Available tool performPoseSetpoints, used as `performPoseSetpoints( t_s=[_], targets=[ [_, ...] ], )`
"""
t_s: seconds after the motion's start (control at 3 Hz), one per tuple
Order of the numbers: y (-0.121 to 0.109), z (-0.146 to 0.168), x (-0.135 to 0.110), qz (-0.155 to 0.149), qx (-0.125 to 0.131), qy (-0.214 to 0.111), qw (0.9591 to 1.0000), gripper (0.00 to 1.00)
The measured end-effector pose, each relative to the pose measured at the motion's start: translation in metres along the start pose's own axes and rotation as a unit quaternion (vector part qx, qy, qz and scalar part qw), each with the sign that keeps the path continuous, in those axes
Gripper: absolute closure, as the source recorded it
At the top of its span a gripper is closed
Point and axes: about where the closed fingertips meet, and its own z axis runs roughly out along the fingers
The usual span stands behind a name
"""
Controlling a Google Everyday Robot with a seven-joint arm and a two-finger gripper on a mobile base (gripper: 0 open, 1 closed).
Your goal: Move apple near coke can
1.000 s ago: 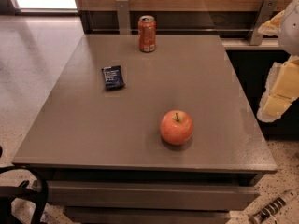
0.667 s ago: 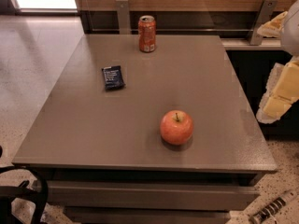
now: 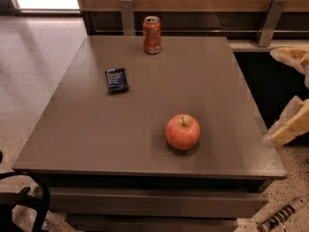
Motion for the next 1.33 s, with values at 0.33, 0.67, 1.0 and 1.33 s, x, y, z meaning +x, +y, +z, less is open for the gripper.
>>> performPoseSetpoints(
  t_s=[0.33,0.67,1.0,1.33],
  targets=[
    [0.010,0.032,-0.017,0.011,-0.004,-0.129,0.9916,0.00],
    [0.019,0.054,-0.037,0.032,-0.039,-0.210,0.9764,0.00],
    [0.032,0.067,-0.047,0.049,-0.069,-0.239,0.9672,0.00],
    [0.032,0.067,-0.047,0.049,-0.069,-0.239,0.9672,0.00]
  ],
)
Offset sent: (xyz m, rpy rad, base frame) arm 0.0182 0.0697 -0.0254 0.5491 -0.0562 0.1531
